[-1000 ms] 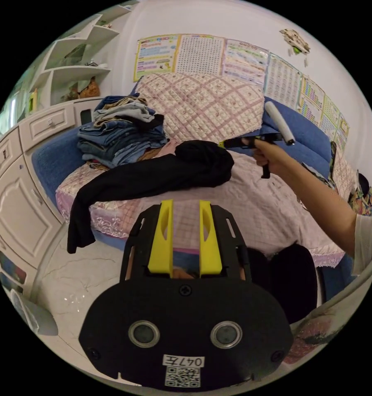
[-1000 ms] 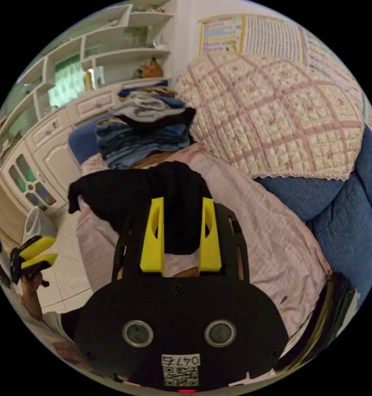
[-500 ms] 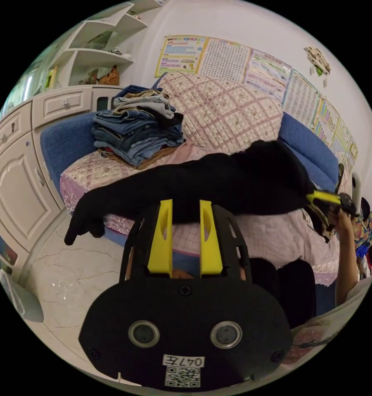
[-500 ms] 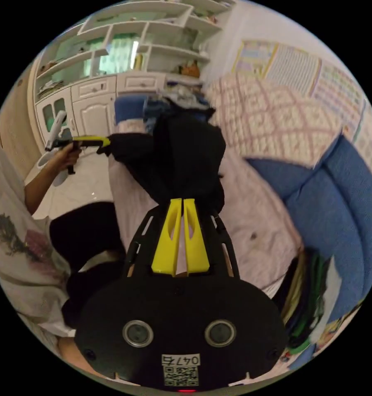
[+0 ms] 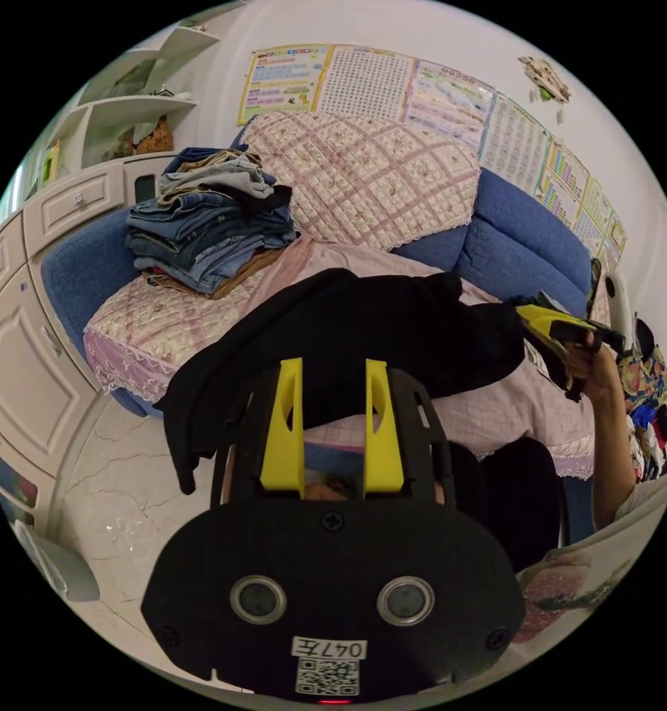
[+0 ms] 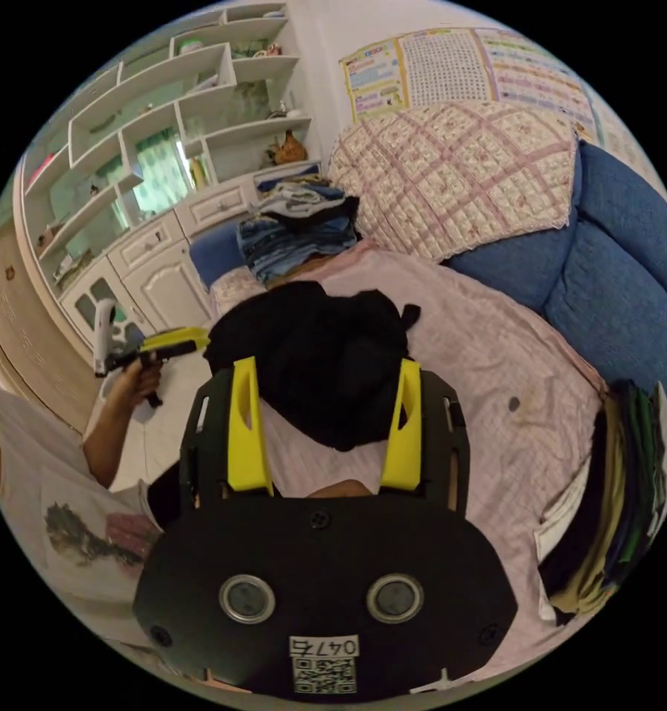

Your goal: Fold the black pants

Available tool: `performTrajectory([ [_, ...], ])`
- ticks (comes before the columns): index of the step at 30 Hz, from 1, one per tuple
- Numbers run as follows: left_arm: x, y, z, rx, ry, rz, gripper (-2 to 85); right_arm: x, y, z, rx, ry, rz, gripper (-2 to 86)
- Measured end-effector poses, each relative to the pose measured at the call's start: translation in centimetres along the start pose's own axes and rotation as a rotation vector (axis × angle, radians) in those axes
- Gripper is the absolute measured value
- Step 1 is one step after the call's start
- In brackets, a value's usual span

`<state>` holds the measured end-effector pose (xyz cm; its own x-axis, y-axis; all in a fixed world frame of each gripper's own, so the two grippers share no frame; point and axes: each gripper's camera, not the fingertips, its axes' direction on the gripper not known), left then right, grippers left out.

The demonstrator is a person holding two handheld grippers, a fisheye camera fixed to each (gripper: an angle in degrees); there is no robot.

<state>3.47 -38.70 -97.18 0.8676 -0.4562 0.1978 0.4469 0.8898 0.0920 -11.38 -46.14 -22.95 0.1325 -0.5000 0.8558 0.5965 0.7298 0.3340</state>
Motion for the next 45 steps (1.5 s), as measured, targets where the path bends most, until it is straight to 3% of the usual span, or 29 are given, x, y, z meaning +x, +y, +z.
performTrajectory([
  [5,1.7,0.2,-0.7,0.000,-0.020,0.000,12.8,-1.9,0.7,0.7,0.127,0.275,0.026,19.4],
  [7,2.1,0.3,-0.9,0.001,-0.041,-0.004,13.0,-2.8,0.7,1.8,0.126,0.297,-0.023,18.9],
  [11,1.1,0.4,-0.2,-0.063,-0.085,-0.048,14.1,-0.8,0.7,11.6,-0.240,0.230,-0.034,21.3],
  [13,0.4,0.4,-0.2,-0.060,-0.104,-0.055,15.3,0.6,2.4,14.7,-0.323,0.269,-0.012,21.6],
  [15,-1.0,0.3,0.8,-0.066,-0.161,-0.061,17.0,1.2,5.0,16.4,-0.357,0.204,-0.075,9.4],
  [17,-2.4,0.2,2.8,-0.127,-0.173,-0.070,17.6,1.0,6.7,16.5,-0.340,0.177,-0.114,2.4],
  [19,-3.0,0.3,4.8,-0.166,-0.116,-0.034,16.7,0.3,8.0,16.0,-0.321,0.208,-0.162,0.8],
  [21,-2.8,0.4,5.9,-0.189,-0.045,-0.006,10.1,-0.9,9.5,13.8,-0.234,0.232,-0.213,0.2],
  [24,-0.6,1.4,3.0,-0.091,-0.099,0.009,1.7,-2.1,11.3,9.1,-0.033,0.213,-0.248,0.2],
  [30,5.7,3.0,-10.2,0.279,-0.263,-0.002,-0.3,-3.4,16.8,2.2,0.341,0.091,-0.285,0.7],
  [33,8.2,-0.2,-14.7,0.420,-0.274,0.066,-0.4,-0.9,17.8,3.3,0.297,0.099,-0.216,0.6],
  [35,9.2,-4.7,-14.6,0.425,-0.193,0.145,-0.4,1.3,17.6,4.6,0.242,0.192,-0.146,0.6],
  [37,10.6,-10.2,-13.1,0.409,-0.106,0.211,-0.4,3.1,17.8,3.9,0.314,0.271,-0.064,0.6],
  [41,18.3,-17.6,-12.0,0.436,-0.104,0.445,-0.3,2.6,22.0,-1.9,0.630,0.363,-0.028,0.2],
  [45,21.8,-16.5,-8.3,0.290,-0.062,0.499,-0.4,2.2,28.3,-1.7,0.502,0.321,-0.066,0.0],
])
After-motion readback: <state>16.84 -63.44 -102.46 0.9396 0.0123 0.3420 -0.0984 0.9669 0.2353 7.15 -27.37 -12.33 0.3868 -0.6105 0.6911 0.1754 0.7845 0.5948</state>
